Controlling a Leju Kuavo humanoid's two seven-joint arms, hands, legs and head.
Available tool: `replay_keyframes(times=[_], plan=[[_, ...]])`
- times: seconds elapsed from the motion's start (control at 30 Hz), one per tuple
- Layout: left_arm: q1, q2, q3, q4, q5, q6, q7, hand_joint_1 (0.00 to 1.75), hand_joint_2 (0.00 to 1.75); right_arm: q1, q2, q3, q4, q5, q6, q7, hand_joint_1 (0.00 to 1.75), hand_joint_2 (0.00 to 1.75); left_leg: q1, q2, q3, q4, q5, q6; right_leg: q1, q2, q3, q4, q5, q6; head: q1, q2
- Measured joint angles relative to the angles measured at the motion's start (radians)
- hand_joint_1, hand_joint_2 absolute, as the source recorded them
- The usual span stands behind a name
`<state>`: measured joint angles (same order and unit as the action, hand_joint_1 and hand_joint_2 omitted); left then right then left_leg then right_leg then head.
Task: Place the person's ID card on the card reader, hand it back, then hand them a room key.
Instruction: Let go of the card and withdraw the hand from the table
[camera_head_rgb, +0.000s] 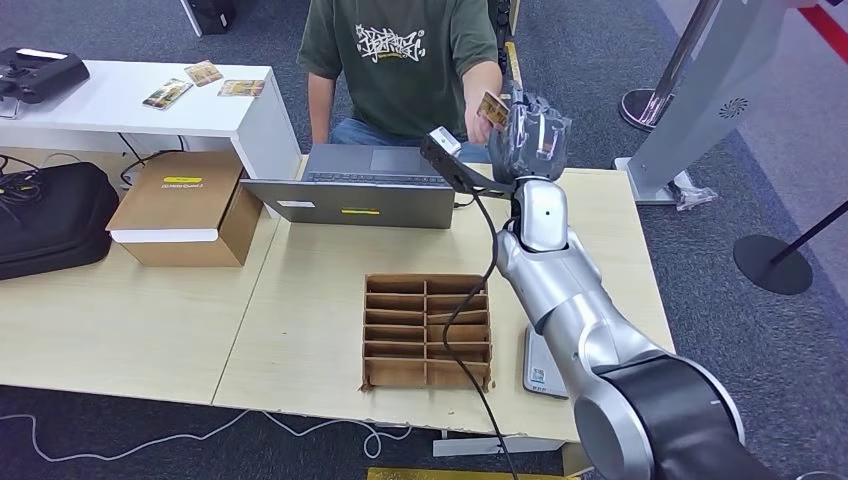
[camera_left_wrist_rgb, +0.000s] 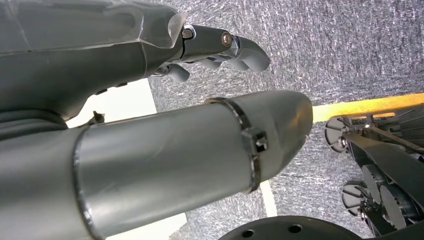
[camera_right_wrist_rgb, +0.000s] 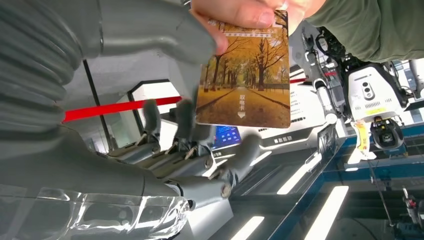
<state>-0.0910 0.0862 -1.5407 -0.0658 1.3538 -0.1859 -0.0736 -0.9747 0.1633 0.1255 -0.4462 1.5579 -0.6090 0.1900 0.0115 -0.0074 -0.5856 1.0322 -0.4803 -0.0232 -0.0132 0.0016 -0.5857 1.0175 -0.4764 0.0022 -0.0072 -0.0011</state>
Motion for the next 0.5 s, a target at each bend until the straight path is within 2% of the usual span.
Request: replay_keyframes(times=[0.5], plan=[[-0.003, 0.0, 0.0, -0.001, -0.021, 0.0, 0.0, 0.0, 0.0, -0.001, 0.0, 0.0, 0.0, 0.014, -0.001, 0.005, 0.0, 1.75, 0.0, 0.0, 0.0, 0.0, 0.0, 0.0, 0.0, 0.0, 0.0, 0.0, 0.0, 0.0, 0.0, 0.0]])
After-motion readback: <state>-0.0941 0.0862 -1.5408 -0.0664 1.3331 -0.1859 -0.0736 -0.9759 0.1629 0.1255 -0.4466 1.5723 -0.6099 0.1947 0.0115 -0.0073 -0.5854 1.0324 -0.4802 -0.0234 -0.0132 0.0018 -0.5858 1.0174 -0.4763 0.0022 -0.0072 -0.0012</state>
